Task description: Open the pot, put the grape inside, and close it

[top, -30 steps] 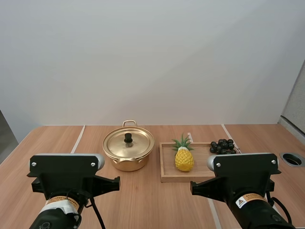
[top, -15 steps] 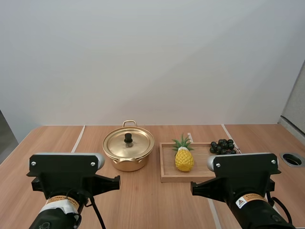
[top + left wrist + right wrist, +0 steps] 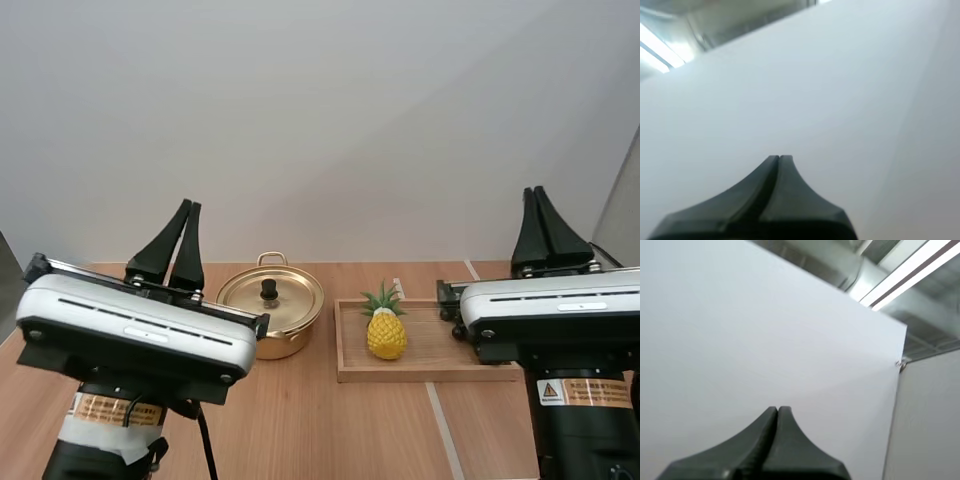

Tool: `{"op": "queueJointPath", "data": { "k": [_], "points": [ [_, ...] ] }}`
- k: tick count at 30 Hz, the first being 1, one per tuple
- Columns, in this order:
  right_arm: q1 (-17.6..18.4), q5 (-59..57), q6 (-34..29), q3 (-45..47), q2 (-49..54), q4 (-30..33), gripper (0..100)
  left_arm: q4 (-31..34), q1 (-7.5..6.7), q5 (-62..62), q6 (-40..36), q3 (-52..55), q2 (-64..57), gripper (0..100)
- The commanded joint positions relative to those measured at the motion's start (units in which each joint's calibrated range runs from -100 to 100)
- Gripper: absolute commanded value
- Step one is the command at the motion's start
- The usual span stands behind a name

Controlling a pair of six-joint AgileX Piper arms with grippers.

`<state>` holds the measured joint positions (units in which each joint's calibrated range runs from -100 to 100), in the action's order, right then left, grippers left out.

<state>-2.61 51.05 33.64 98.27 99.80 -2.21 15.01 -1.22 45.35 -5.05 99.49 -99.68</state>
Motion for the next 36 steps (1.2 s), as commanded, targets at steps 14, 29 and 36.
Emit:
{"op": "queueJointPath", "data": {
  "k": [14,29,36],
  "points": [
    [-0.2,-74.62,-0.08,-58.08,-16.08,-12.25,0,-35.99,0.03,-22.2,17.14,-41.87,11.27,0],
    [-0.2,-137.13,-23.64,-117.08,-48.31,12.86,0,-31.95,0.03,-81.81,10.96,-95.54,40.2,0],
    [-0.2,-151.05,-23.64,-129.96,-61.77,13.42,0,-15.58,0.03,-107.12,-4.23,-111.67,52.46,0]
  ]
}}
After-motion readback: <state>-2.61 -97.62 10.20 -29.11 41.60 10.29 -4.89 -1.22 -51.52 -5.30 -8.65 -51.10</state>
